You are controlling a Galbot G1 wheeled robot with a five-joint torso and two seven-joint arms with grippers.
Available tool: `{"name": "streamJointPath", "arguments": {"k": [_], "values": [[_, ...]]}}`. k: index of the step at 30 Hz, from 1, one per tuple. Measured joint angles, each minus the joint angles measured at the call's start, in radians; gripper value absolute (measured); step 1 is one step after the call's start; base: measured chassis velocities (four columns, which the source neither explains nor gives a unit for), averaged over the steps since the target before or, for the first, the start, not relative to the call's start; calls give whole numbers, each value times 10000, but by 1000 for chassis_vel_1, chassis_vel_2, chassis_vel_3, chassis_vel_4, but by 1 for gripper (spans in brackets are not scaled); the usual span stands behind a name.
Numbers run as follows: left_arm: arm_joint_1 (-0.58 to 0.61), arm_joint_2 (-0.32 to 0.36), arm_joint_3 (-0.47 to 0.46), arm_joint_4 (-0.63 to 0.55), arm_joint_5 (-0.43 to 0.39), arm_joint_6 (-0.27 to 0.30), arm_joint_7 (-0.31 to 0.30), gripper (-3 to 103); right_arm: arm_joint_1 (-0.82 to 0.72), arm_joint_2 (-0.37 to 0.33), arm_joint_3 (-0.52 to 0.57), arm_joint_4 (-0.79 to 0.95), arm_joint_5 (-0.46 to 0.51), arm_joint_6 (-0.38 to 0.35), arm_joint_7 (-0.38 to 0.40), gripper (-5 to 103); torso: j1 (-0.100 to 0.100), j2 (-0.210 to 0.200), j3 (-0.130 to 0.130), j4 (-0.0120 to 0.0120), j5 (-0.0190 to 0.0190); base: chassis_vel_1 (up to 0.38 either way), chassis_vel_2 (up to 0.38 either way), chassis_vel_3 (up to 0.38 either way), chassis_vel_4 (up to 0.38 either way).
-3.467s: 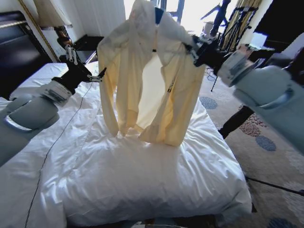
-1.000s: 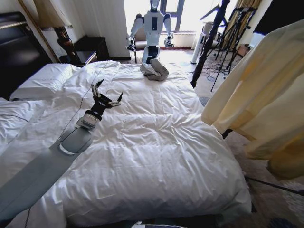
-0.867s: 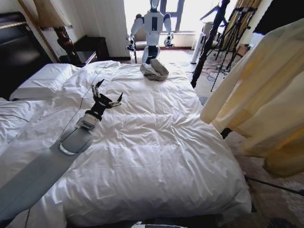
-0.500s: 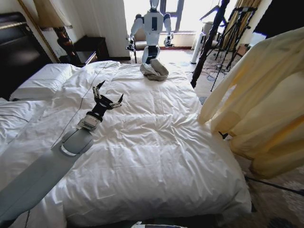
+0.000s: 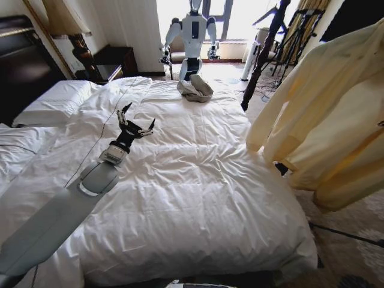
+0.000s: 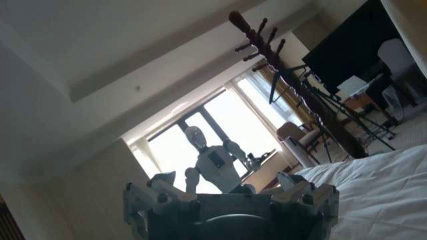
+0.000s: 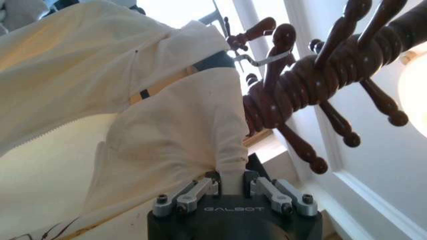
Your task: Pick up the clothes from the bed and hang them on the clothes hanger.
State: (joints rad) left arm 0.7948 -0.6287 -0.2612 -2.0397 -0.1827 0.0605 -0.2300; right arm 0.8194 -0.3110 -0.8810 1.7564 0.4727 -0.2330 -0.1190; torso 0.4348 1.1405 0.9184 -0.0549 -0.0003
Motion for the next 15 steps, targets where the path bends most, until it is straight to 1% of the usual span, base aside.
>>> {"name": "streamJointPath", "arguments": {"k": [2, 5, 6, 7, 9, 11, 14, 15], "values": [[-20, -28, 63, 29, 12, -3, 4, 100, 476, -176, -494, 115, -129, 73, -71, 15, -1, 0, 0, 3, -5, 0, 0, 0, 0], [-93, -44, 126, 49, 12, -3, 16, 100, 690, -317, -760, 205, -250, 144, -38, 15, -1, 1, -1, 6, -7, 0, 0, 0, 0], [-93, -44, 126, 49, 12, -3, 16, 100, 690, -317, -760, 205, -250, 144, -38, 15, -1, 1, -1, 6, -7, 0, 0, 0, 0], [-114, -43, 138, 55, 12, -3, 20, 100, 764, -380, -848, 267, -287, 145, 59, 13, -1, 1, 0, 5, -6, 0, 0, 0, 0], [-112, -15, 144, 81, 12, -5, 29, 100, 900, -502, -999, 344, -287, 152, 178, 13, 0, 1, 0, 8, -4, 0, 0, 0, 0], [-100, -14, 145, 93, 12, -16, 31, 100, 961, -559, -1065, 362, -287, 175, 178, 13, 0, 1, 0, 10, -5, 0, 0, 0, 0], [-35, -25, 150, 107, 23, -37, 50, 100, 1164, -832, -1247, 482, -175, 205, 144, 13, 0, 1, 0, 12, -10, 0, 0, 0, 0], [-13, -27, 151, 110, 30, -39, 52, 100, 1211, -956, -1256, 529, 17, 205, 31, 13, 0, 1, 0, 12, -13, 0, 0, 0, 0]]}}
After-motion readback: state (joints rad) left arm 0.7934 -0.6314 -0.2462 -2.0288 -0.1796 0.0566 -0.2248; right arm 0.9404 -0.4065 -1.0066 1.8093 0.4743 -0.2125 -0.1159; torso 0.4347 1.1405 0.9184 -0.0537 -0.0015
